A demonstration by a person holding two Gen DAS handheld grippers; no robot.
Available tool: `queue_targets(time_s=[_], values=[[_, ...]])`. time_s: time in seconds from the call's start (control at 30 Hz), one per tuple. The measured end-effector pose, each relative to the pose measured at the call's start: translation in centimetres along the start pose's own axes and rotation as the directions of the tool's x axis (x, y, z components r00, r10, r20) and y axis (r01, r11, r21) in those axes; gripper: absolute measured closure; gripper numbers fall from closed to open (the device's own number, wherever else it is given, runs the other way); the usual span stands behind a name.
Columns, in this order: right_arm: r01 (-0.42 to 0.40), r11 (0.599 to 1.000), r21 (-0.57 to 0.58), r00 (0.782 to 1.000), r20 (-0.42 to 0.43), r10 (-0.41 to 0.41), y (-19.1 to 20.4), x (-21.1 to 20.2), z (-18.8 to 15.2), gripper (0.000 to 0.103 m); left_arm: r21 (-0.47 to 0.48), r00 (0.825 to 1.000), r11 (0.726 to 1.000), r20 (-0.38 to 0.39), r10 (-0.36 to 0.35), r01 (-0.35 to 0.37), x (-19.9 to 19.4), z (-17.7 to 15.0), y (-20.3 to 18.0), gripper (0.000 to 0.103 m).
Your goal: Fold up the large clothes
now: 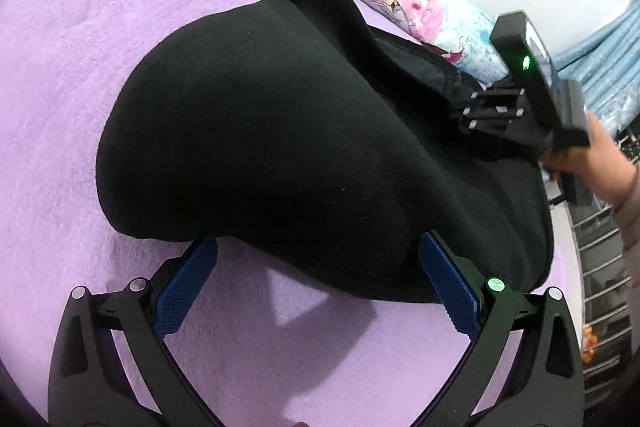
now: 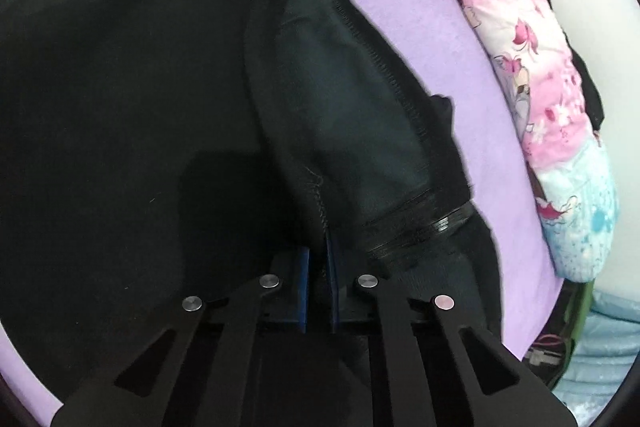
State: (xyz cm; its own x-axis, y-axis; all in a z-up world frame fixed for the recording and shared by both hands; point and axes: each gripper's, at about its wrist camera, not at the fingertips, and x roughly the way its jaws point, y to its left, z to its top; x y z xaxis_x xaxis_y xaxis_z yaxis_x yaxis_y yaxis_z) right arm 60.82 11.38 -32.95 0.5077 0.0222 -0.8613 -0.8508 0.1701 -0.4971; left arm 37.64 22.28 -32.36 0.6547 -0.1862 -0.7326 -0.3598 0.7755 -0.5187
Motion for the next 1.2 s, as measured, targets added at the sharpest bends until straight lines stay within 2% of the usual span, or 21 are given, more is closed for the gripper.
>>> queue_targets(time_s=[0.17, 0.37, 0.5, 0.63, 0.7, 0.73, 0.77, 0.83, 1.0, 1.03, 1.07, 1.2], values=[[0.002, 0.995, 0.103, 0.999, 0.051, -0.008, -3.3, -1.7, 0.8, 0.096, 0.004, 1.000, 1.000, -0.003, -0.006, 0.006, -0.2, 0.1, -0.3, 0.006], [0.023, 0.994, 0.110, 1.000, 0.017, -0.025, -4.0, -0.6, 1.4, 0.096, 0.000, 1.000, 1.000, -0.001, -0.009, 0.009, -0.4, 0.0, -0.1, 0.006], [0.005, 0.989, 0.149, 1.000, 0.010, -0.006, -5.2, 0.5, 1.7, 0.096, -0.001, 1.000, 1.000, -0.002, -0.012, 0.012, -0.2, 0.2, -0.2, 0.006], [-0.003, 0.987, 0.162, 1.000, 0.004, 0.002, -6.6, 1.8, 2.2, 0.091, -0.004, 1.000, 1.000, -0.002, -0.015, 0.015, -0.2, 0.2, 0.0, 0.006], [0.033, 0.987, 0.158, 0.999, 0.000, -0.034, -6.5, 2.0, 2.3, 0.080, -0.009, 1.000, 1.000, -0.002, -0.017, 0.017, -0.2, 0.2, 0.1, 0.006], [0.080, 0.983, 0.165, 0.997, -0.002, -0.081, -6.8, 2.1, 2.3, 0.058, -0.010, 1.000, 1.000, -0.003, -0.017, 0.017, -0.2, 0.2, 0.1, 0.006], [0.091, 0.979, 0.183, 0.996, 0.000, -0.092, -7.2, 2.3, 2.3, 0.046, -0.010, 1.000, 1.000, -0.004, -0.017, 0.017, -0.2, 0.2, 0.1, 0.006], [0.059, 0.969, 0.238, 0.998, -0.012, -0.058, -8.0, 3.2, 2.0, 0.046, -0.011, 1.000, 1.000, -0.004, -0.019, 0.019, -0.2, 0.3, 0.2, 0.006], [0.118, 0.970, 0.211, 0.992, -0.065, -0.107, -6.8, 4.1, 2.6, 0.045, -0.015, 1.000, 1.000, -0.009, -0.026, 0.026, -0.2, 0.3, 0.3, 0.006], [0.111, 0.969, 0.219, 0.993, -0.063, -0.099, -6.8, 3.6, 2.9, 0.048, -0.016, 1.000, 1.000, -0.012, -0.026, 0.026, -0.1, 0.3, 0.3, 0.006], [0.086, 0.969, 0.232, 0.996, -0.042, -0.078, -6.8, 2.5, 3.4, 0.056, -0.018, 1.000, 0.999, -0.014, -0.027, 0.027, -0.2, 0.3, 0.5, 0.006], [0.063, 0.984, 0.166, 0.995, 0.064, -0.074, -5.8, -2.2, 6.2, 0.056, -0.016, 1.000, 1.000, -0.015, -0.027, 0.027, -0.3, 0.4, 0.4, 0.006]])
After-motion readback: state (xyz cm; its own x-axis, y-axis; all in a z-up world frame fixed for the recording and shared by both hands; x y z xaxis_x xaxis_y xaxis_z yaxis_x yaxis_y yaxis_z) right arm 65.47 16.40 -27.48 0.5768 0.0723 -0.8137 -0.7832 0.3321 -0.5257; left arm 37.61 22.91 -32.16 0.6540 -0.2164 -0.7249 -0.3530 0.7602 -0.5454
